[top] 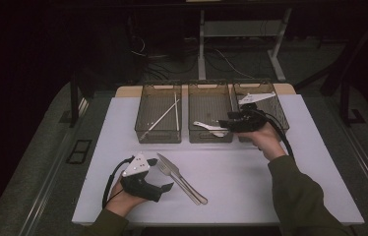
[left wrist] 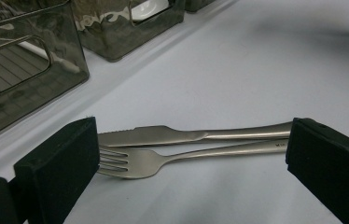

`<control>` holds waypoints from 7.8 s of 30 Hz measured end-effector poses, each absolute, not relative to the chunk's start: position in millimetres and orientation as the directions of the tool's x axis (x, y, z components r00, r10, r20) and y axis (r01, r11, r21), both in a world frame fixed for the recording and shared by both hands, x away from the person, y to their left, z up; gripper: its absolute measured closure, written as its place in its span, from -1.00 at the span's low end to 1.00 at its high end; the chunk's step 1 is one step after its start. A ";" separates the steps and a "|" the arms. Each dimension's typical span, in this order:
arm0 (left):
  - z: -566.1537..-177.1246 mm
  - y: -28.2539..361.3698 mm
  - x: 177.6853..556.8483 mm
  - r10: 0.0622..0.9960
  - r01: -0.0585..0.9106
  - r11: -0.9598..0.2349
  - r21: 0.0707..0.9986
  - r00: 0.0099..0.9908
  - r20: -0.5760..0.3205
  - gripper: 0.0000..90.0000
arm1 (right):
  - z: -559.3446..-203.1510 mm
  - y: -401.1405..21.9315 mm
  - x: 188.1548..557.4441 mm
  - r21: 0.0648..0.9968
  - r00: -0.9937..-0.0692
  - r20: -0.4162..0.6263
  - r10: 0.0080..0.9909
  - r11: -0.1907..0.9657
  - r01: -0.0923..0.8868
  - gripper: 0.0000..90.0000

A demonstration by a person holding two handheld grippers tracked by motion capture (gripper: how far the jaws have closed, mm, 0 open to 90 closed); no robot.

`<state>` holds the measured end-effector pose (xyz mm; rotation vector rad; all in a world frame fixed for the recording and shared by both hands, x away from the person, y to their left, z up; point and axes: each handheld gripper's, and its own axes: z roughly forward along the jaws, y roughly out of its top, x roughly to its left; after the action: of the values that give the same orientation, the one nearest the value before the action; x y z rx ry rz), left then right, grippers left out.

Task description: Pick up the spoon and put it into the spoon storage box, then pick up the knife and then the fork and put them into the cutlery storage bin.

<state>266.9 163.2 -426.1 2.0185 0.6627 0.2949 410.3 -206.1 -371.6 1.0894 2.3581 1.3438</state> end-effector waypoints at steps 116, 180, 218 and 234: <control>-445.5 73.1 279.6 0.360 0.243 -0.661 0.710 0.933 0.016 0.98 | -433.1 -303.1 266.5 0.800 -0.684 0.142 0.715 0.324 0.504 -0.45; -448.2 48.2 284.4 0.326 0.229 -0.677 0.700 0.945 0.006 0.98 | -433.2 -302.3 267.0 0.800 -0.692 0.143 0.708 0.328 0.501 -0.45; -444.6 121.4 325.0 0.279 0.228 -0.701 0.676 0.960 -0.034 0.56 | -433.7 -302.0 267.1 0.798 -0.695 0.145 0.704 0.333 0.503 -0.45; -443.0 121.9 311.2 0.183 0.159 -0.731 0.663 0.983 -0.033 0.78 | -433.4 -302.1 266.9 0.800 -0.698 0.142 0.702 0.333 0.499 -0.45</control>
<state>311.2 121.9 -443.0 2.4042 0.2372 0.0440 266.9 -302.1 -433.4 1.0884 2.3684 1.2954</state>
